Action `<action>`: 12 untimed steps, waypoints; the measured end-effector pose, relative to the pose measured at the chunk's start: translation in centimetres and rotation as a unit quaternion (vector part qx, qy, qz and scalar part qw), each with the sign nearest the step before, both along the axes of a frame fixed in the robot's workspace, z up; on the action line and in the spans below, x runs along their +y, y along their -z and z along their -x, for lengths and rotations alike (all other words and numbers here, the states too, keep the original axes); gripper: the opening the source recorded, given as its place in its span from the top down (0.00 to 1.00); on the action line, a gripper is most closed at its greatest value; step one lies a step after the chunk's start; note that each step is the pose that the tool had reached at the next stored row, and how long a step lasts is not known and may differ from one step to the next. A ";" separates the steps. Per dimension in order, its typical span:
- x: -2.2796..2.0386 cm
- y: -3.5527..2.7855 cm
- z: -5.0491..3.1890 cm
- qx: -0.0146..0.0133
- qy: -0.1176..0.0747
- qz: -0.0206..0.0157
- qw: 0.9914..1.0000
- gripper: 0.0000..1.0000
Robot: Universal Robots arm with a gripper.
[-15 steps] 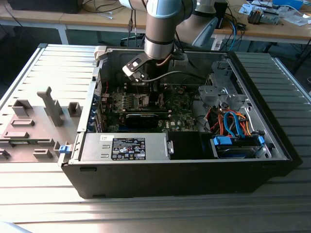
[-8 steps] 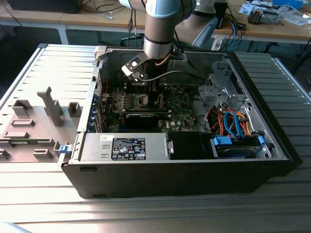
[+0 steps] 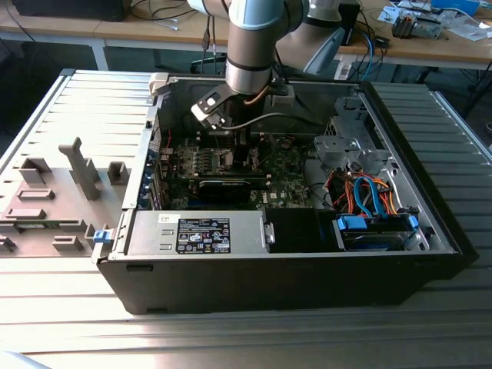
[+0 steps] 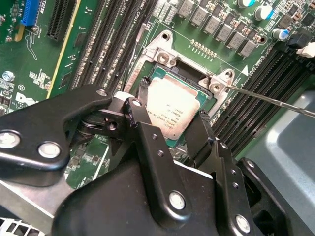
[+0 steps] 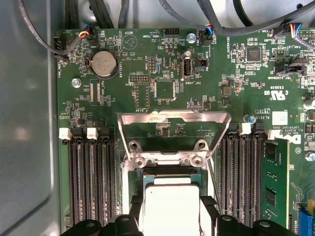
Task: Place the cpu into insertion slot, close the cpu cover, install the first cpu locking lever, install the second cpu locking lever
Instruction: 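Place the cpu into insertion slot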
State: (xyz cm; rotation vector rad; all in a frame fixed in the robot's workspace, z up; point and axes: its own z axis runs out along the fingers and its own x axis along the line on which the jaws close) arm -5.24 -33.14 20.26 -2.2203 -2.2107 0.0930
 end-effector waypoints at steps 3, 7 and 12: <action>0.02 0.10 0.00 0.000 0.000 0.000 1.000 0.46; 0.04 0.24 -0.06 0.000 -0.002 0.004 1.000 0.46; 0.35 0.30 -0.19 0.000 -0.002 0.006 1.000 0.46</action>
